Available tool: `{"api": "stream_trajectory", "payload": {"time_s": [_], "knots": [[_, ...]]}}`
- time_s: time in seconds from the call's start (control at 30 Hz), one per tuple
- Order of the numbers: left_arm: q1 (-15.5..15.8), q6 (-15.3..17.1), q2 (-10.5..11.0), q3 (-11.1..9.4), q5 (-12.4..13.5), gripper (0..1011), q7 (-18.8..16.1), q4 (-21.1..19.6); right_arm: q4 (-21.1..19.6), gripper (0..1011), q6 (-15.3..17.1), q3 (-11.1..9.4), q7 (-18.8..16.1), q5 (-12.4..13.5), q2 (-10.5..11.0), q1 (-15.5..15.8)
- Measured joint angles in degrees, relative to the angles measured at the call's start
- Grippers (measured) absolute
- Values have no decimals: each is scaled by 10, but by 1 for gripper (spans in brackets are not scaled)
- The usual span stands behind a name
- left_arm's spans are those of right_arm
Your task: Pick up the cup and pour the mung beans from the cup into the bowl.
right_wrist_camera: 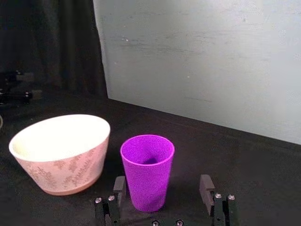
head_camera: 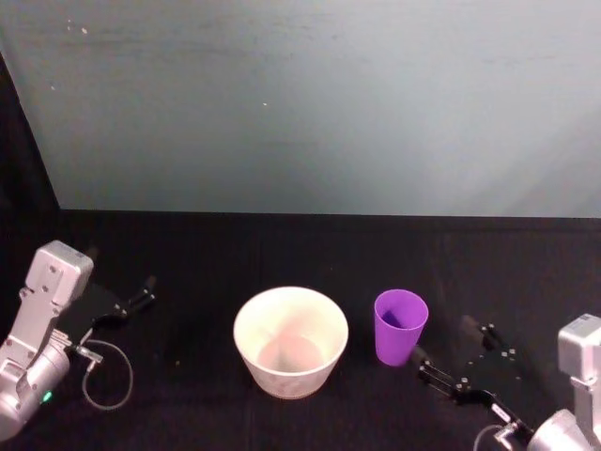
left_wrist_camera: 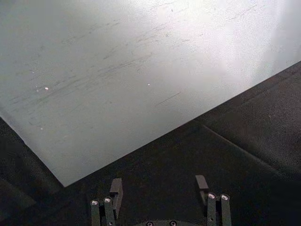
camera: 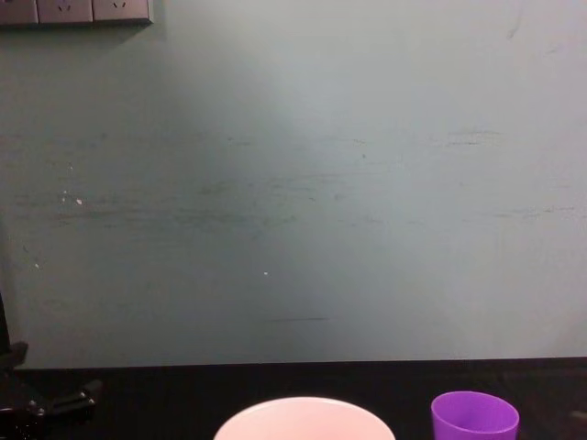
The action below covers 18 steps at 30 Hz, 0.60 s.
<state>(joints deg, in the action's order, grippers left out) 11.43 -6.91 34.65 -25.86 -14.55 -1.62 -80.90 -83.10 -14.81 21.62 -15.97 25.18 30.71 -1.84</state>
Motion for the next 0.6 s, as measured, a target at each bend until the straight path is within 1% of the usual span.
{"api": "stream_trajectory", "payload": {"time_s": [0.17, 0.27, 0.6], "knots": [[0, 0, 0, 0, 0, 1000, 0, 0, 7, 1004, 4, 2, -6, -4, -14, -10], [0, 0, 0, 0, 0, 1000, 0, 0, 9, 1004, 9, 2, -7, -10, -22, -14], [0, 0, 0, 0, 0, 1000, 0, 0, 26, 1004, 17, -1, -15, -21, -42, -26]]}}
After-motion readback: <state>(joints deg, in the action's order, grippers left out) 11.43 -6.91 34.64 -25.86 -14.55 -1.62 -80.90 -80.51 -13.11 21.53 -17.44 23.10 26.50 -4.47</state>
